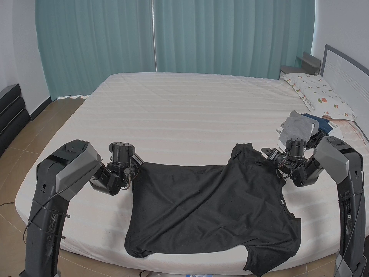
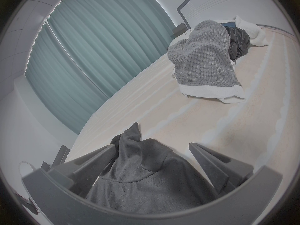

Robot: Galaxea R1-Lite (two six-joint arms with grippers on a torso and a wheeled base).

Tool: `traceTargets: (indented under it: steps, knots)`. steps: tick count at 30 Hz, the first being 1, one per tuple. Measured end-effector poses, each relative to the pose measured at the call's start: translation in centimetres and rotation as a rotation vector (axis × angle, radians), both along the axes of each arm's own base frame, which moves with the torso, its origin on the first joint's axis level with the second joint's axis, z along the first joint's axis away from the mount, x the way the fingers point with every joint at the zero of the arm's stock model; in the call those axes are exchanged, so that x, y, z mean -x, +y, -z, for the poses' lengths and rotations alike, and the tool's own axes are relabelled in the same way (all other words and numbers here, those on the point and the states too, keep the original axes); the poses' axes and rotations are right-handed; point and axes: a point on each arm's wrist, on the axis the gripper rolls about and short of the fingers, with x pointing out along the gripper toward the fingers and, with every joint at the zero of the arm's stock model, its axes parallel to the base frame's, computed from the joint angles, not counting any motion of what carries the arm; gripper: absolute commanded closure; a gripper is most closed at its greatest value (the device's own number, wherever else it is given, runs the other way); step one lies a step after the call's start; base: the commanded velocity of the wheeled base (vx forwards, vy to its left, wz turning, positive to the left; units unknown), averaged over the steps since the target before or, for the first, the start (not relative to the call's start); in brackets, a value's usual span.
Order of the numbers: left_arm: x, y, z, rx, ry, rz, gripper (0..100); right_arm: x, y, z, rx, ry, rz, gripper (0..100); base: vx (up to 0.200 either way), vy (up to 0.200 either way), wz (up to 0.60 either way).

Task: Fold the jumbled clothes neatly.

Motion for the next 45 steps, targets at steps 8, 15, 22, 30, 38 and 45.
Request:
traceTargets:
  steps: [8,15,22,30,38,45]
  knots:
    - [-1.5,1.9,-0.7,0.103,-0.050,-0.114,100,-0.1,-0.1,-0.1,0.002,-0.003,-0.004,0,0.000,0.000,0.00]
    - [-1.6,2.4,-0.6,0.108,-0.050,-0.120,100,-0.2,0.0,-0.5,0.002,0.001,-0.041,0,0.000,0.000,0.00]
    - [-1.7,3.2,-0.5,0.116,-0.048,-0.141,100,-0.3,-0.9,-0.8,0.073,0.045,-0.102,0,0.000,0.000,0.00]
    - [-1.7,3.6,-0.4,0.124,-0.043,-0.153,100,-1.2,-0.5,0.1,0.069,0.046,-0.124,0,0.000,0.000,0.00]
    - [-1.7,3.5,-0.4,0.124,-0.043,-0.153,100,-1.4,-1.0,1.8,0.074,0.077,-0.112,100,0.000,0.000,0.00]
    - [-1.7,3.6,-0.4,0.124,-0.040,-0.154,100,-1.4,-1.5,2.3,0.071,0.084,-0.096,100,0.000,0.000,0.00]
